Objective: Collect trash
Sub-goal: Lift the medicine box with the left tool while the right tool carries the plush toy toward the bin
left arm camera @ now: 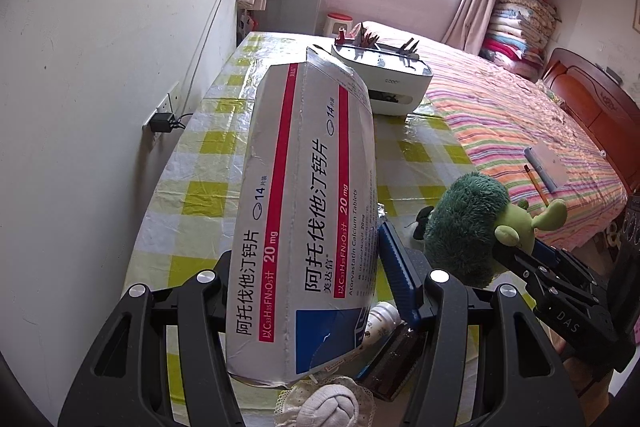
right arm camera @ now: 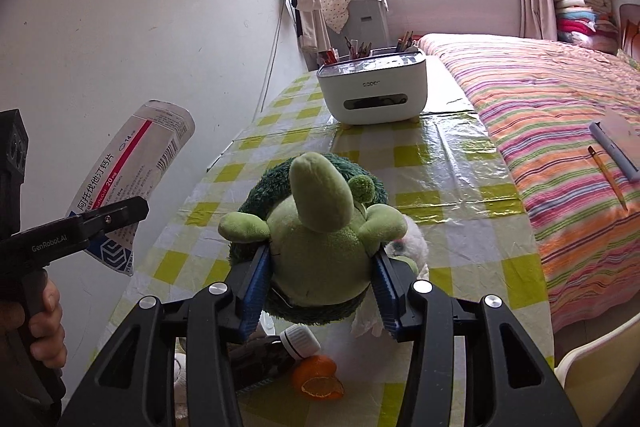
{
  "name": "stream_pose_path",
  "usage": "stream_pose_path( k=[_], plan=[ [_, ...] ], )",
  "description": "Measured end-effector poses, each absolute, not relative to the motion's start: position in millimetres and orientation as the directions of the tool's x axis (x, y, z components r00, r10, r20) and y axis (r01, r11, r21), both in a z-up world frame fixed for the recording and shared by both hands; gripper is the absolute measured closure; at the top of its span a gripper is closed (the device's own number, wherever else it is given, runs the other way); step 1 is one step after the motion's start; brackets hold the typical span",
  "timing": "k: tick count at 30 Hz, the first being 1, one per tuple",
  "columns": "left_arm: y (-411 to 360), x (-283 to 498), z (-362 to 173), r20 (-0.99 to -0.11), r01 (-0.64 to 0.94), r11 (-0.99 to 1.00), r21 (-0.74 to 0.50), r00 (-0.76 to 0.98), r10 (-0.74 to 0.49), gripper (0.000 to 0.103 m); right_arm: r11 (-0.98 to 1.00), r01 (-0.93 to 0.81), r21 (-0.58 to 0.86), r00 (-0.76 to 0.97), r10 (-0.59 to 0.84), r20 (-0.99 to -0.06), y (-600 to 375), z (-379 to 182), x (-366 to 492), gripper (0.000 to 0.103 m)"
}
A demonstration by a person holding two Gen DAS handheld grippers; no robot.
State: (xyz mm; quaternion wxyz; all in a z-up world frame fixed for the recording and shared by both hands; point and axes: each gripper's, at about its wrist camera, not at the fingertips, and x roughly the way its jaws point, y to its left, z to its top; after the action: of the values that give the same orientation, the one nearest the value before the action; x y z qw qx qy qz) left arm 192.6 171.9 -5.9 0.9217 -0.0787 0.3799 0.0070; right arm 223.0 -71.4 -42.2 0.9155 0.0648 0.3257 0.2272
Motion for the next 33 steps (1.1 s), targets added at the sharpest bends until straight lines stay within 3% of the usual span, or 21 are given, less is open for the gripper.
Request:
stream_pose_path(
  k=[17, 33],
  plan=[
    [101.9, 168.9, 25.9, -0.56, 0.117, 0.986, -0.121, 0.812, -0.165, 0.047, 0.939, -0.265, 0.219, 0.804, 0.341, -0.487, -122.6, -20.0, 185.2, 0.057],
    [31.1, 154.7, 23.1, -0.546, 0.254, 0.962, -0.094, 0.795, -0.264, 0.047, 0.983, -0.086, 0.164, 0.88, 0.152, -0.45, -195.1, -24.1, 142.7, 0.057]
  ],
)
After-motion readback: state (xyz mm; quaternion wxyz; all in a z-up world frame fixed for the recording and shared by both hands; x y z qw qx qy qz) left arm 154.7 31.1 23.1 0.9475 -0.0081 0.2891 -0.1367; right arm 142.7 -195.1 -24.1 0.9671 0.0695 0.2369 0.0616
